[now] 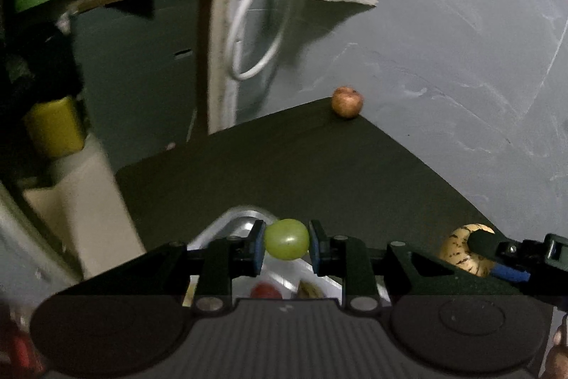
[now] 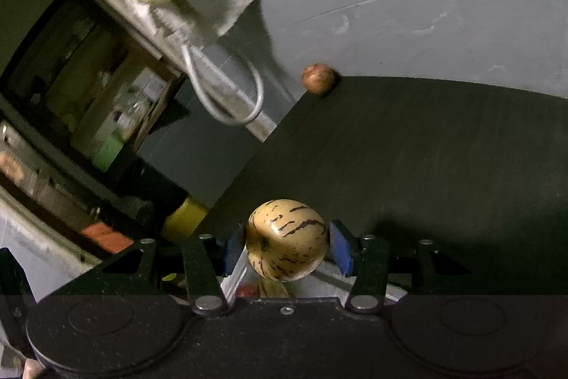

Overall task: Organize fruits
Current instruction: 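Carry grape in left tool over the tray while right tool carries pepino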

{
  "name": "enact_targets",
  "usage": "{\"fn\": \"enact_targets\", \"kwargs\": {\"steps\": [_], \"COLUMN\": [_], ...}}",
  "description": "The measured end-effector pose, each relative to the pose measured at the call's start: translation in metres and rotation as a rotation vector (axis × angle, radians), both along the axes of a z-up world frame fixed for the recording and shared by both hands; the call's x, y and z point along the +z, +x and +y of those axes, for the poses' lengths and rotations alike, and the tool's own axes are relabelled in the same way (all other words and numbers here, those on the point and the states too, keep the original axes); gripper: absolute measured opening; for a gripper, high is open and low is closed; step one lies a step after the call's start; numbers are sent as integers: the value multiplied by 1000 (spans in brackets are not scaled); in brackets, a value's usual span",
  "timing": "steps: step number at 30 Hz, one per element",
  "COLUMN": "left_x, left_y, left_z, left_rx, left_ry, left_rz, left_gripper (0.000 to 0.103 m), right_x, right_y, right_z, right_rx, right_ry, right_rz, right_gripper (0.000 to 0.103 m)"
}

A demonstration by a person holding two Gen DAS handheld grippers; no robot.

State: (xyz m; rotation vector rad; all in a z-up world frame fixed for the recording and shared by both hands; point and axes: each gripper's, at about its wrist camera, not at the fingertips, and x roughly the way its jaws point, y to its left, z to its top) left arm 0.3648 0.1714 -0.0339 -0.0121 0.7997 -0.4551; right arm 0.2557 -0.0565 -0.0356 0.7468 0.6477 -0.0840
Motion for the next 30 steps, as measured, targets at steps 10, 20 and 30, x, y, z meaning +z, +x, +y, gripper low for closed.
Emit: {"fn": "enact_targets", "kwargs": {"steps": [10, 20, 30], "left_x": [-14, -23, -40], "left_y": [-66, -83, -57], "left_z": [28, 38, 35], "left_rx": [162, 168, 53], "left_ry": [-38, -26, -2], "left_rz": [52, 69, 101], "left_gripper": [27, 27, 27], "right_x": [-2, -10, -30], "right_y": [-27, -42, -45], "right_z": [15, 37, 67], "right_rx": [115, 184, 163], "right_ry": [-14, -101, -165], "right_rz": [10, 35, 95], "right_gripper": [53, 53, 53]}}
